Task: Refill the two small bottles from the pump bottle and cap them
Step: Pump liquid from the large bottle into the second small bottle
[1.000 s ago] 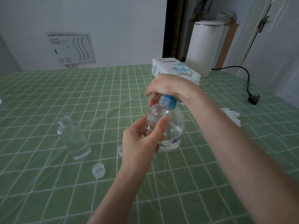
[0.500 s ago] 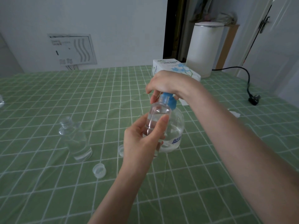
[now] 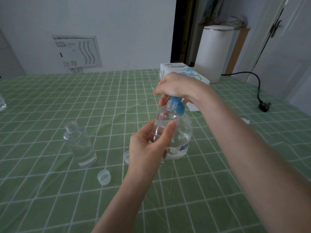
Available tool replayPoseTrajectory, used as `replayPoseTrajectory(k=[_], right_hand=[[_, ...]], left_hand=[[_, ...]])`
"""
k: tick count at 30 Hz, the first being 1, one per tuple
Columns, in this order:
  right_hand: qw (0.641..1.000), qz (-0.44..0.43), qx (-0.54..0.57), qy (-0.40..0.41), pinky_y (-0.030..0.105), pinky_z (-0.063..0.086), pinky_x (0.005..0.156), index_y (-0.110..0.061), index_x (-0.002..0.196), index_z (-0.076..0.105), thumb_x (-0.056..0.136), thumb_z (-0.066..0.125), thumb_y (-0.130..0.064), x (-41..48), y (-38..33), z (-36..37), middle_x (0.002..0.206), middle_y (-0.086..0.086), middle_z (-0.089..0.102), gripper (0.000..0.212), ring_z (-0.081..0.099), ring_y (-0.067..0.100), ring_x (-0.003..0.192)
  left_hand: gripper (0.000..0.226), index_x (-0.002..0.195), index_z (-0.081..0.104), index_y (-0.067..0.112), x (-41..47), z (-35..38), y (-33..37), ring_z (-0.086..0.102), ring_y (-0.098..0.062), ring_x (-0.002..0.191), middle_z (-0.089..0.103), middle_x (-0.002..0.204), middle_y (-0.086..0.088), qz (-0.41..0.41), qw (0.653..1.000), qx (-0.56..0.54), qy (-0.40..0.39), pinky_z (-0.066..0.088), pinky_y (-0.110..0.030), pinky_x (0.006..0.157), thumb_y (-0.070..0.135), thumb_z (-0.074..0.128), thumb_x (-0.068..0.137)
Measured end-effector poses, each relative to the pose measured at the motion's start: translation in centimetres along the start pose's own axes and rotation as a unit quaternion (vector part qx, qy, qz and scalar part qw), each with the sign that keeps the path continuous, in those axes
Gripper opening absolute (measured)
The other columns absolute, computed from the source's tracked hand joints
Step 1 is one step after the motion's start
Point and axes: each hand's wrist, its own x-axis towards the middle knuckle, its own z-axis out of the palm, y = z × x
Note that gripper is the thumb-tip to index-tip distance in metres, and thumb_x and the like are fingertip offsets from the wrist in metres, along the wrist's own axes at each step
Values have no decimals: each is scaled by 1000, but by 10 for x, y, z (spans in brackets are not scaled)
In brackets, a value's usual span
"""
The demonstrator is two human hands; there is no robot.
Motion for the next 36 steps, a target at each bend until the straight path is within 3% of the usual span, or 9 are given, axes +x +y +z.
replayPoseTrajectory(k=[2,6,13,16,19,25,29,33,36], right_hand=[[1000,0,-4,0,25,40,62,-9,124,61,95,54,-25,0,-1,-1,112,9,74,34,69,26,106],[1000,5,-2,-20,26,41,63,-8,124,61,94,55,-22,2,-3,2,112,11,73,34,63,22,87],[999,8,14,-35,40,51,93,-6,122,60,93,57,-20,4,4,9,117,15,68,33,65,33,109],[999,4,17,-31,35,50,80,-6,123,60,94,56,-20,2,3,6,117,15,69,33,66,29,99],[1000,-7,-8,-18,26,38,61,-6,126,60,95,54,-23,0,-1,1,120,13,70,36,60,21,88],[999,-3,-17,-31,25,36,59,-7,128,60,95,53,-22,1,-3,0,123,12,70,37,55,19,85],[999,3,13,-36,30,44,70,-4,124,60,94,54,-19,4,1,5,121,17,69,34,60,23,86],[999,6,26,-44,43,52,91,-4,121,60,93,57,-20,3,5,9,115,18,68,32,66,35,107],[998,6,27,-49,43,52,88,-6,122,60,93,57,-21,2,4,7,116,17,68,33,66,34,103]], left_hand=[[35,74,72,28,0,0,0,53,-10,49,61,56,3,0,1000,-1,2,43,-15,42,56,65,54],[35,78,71,27,1,0,1,54,-6,47,62,54,6,2,1000,0,2,40,-13,40,54,65,57],[30,75,72,35,-1,-1,2,49,-9,46,58,51,5,3,1000,4,-7,37,-14,38,56,65,55],[32,76,72,35,-1,0,2,51,-9,48,59,52,6,3,1000,3,-8,40,-13,40,56,64,54],[31,74,73,34,0,1,2,53,-4,46,61,53,8,5,1000,-4,-11,39,-12,40,56,64,54],[29,74,72,35,1,1,2,54,-4,46,62,53,7,7,1000,-4,-12,39,-12,40,56,63,55],[30,72,72,33,0,1,1,52,-5,44,62,52,6,5,1000,-4,-10,37,-12,37,56,64,55],[32,72,71,31,0,-1,0,50,-7,44,58,50,5,3,1000,2,-5,35,-14,36,57,65,54],[29,71,71,32,0,-1,0,49,-7,42,58,50,6,5,1000,-2,-7,35,-14,36,56,65,55]])
